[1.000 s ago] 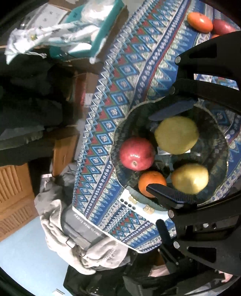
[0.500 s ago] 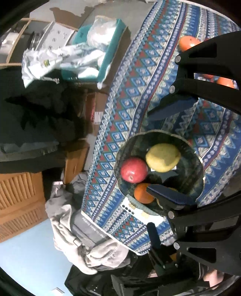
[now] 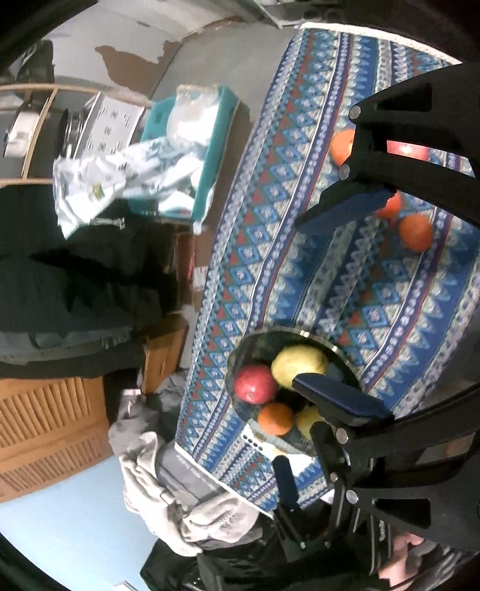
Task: Organize fruits
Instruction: 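Move both tools back toward the loose oranges and red apple, then grasp an orange with the left tool while the right tool grasps the red apple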
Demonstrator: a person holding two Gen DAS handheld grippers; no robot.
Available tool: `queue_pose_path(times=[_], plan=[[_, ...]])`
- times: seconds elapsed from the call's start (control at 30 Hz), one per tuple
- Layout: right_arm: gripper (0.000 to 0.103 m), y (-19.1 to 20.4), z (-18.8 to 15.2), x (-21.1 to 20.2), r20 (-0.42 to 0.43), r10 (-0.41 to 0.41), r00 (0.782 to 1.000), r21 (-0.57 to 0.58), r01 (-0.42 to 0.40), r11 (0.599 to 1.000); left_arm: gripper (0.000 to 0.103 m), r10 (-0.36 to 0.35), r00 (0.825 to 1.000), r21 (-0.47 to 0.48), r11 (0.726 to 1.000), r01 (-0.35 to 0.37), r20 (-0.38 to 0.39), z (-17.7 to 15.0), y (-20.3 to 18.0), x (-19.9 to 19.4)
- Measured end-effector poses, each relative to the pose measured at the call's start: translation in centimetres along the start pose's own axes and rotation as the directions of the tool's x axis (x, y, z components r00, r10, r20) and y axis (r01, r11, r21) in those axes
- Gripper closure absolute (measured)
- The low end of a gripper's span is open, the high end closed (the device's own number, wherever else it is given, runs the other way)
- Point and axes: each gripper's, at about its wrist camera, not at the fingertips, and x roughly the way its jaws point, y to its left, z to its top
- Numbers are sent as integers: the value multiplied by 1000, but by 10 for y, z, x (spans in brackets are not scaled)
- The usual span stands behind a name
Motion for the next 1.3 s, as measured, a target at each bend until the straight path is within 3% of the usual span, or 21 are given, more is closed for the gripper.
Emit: queue_pose_path(times=[0.5, 0.73, 0.83, 1.3], plan=[[24, -54, -31, -48, 49, -62, 997, 66, 59, 996, 27, -66, 997, 117, 991, 62, 32, 7, -70, -11], [24, -80, -42, -77, 121, -95, 988, 130, 79, 988, 27, -99, 993, 135, 987, 90, 65, 13, -91, -16], [22, -93, -48, -85, 127, -128, 984, 148, 109, 983, 23, -107, 992, 144, 985, 98, 60, 14, -100, -14], [21, -157, -89, -51, -13, -208, 978, 228, 205, 952, 23, -109, 994, 250, 962, 108, -10, 11, -140, 34]])
